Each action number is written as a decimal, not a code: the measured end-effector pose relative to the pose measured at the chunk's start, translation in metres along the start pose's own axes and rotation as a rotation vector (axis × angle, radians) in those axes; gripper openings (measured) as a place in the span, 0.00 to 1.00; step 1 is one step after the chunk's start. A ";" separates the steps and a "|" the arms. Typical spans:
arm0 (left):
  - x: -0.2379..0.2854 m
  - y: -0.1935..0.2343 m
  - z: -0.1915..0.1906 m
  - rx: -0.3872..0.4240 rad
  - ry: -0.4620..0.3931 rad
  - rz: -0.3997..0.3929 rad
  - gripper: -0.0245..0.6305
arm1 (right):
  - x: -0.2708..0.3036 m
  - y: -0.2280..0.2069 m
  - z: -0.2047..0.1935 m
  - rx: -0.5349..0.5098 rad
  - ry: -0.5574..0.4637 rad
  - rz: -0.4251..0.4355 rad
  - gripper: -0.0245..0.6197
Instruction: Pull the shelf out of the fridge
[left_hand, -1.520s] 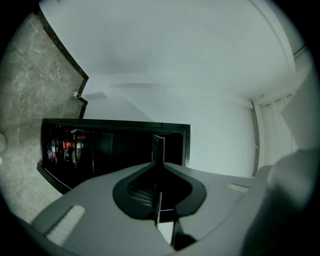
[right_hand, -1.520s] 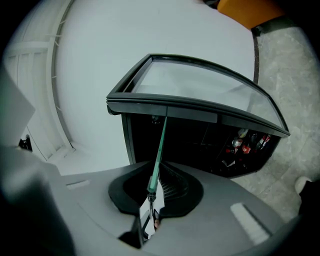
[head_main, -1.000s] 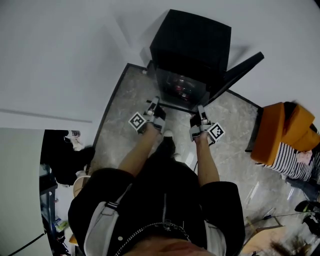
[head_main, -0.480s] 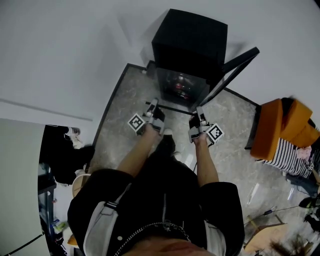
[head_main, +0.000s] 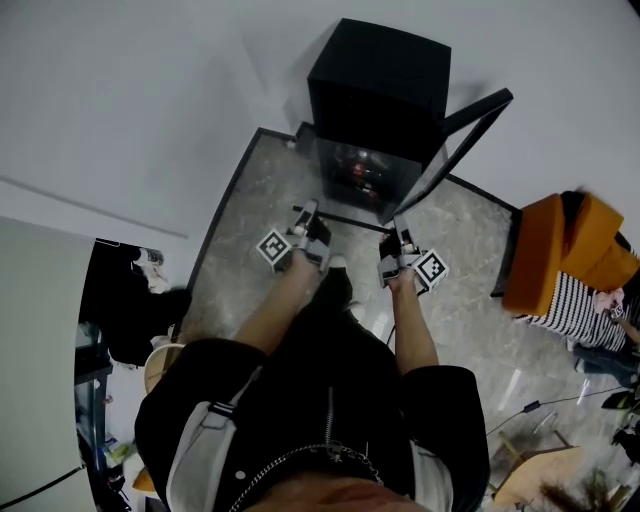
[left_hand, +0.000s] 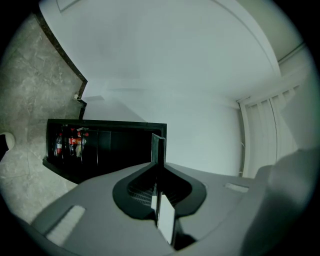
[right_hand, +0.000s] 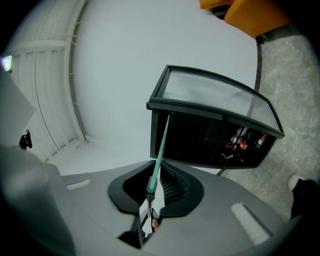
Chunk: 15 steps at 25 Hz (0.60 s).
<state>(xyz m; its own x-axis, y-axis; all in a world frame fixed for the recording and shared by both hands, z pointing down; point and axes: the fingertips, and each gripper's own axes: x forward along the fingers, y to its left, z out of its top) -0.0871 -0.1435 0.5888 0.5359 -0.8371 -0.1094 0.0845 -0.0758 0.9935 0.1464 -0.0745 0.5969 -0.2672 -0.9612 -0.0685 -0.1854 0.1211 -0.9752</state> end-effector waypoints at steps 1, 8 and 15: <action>-0.003 0.000 -0.001 -0.002 0.001 0.002 0.07 | -0.003 0.000 -0.001 -0.001 -0.002 -0.001 0.09; -0.013 -0.006 -0.008 -0.002 0.003 -0.017 0.07 | -0.015 0.005 -0.005 -0.010 -0.003 0.006 0.09; -0.018 -0.005 -0.012 0.003 0.005 -0.011 0.07 | -0.021 0.008 -0.005 -0.010 -0.004 0.009 0.09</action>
<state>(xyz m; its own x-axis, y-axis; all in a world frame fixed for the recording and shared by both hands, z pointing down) -0.0877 -0.1215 0.5851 0.5395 -0.8333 -0.1206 0.0875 -0.0869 0.9924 0.1457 -0.0524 0.5919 -0.2647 -0.9611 -0.0785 -0.1923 0.1324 -0.9724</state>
